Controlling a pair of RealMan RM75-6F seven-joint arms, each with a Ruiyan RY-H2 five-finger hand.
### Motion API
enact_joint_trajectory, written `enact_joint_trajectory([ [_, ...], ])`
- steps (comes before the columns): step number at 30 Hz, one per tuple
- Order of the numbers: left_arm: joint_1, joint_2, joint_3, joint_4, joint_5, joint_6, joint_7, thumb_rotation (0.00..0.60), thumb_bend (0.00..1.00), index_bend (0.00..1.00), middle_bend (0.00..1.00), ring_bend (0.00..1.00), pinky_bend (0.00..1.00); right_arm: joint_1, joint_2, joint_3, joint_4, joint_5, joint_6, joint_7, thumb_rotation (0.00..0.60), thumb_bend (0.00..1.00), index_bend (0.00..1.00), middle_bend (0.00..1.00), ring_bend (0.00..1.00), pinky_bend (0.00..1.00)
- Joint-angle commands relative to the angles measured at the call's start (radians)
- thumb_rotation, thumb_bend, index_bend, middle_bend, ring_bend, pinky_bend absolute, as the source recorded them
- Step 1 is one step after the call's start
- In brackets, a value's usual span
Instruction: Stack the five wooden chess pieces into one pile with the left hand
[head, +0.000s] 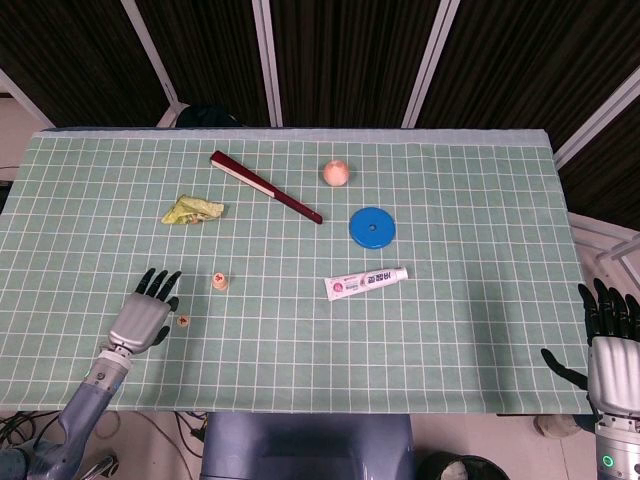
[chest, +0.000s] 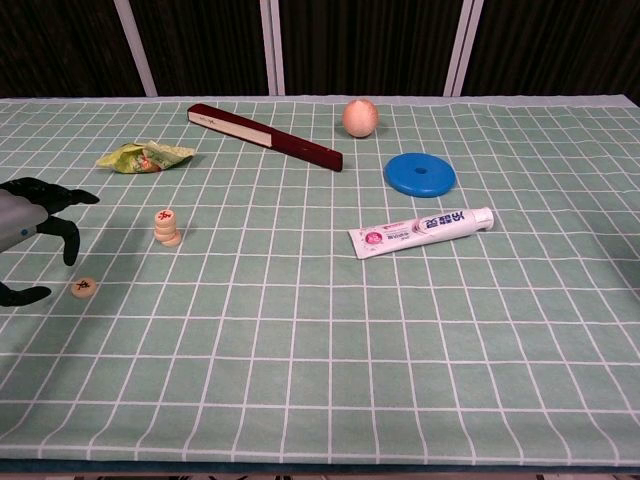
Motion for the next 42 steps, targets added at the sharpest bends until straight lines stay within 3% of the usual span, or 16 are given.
enact_joint_trajectory([
  [1, 0.008, -0.012, -0.008, 0.021, 0.003, -0.010, -0.010, 0.600, 0.28, 0.44, 0.00, 0.00, 0.00, 0.000, -0.001, 0.001, 0.000, -0.001, 0.002, -0.001, 0.600, 0.23, 0.05, 0.01, 0.00, 0.00],
  [19, 0.009, -0.085, -0.053, 0.076, 0.037, -0.064, 0.018, 0.600, 0.28, 0.45, 0.00, 0.00, 0.00, 0.000, 0.002, 0.003, -0.001, 0.005, -0.001, 0.004, 0.600, 0.23, 0.05, 0.01, 0.00, 0.00],
  [42, 0.032, -0.072, -0.081, 0.063, 0.034, -0.078, 0.065, 0.600, 0.29, 0.49, 0.00, 0.00, 0.00, 0.000, 0.003, 0.006, -0.004, 0.010, -0.003, 0.010, 0.600, 0.23, 0.05, 0.01, 0.00, 0.00],
])
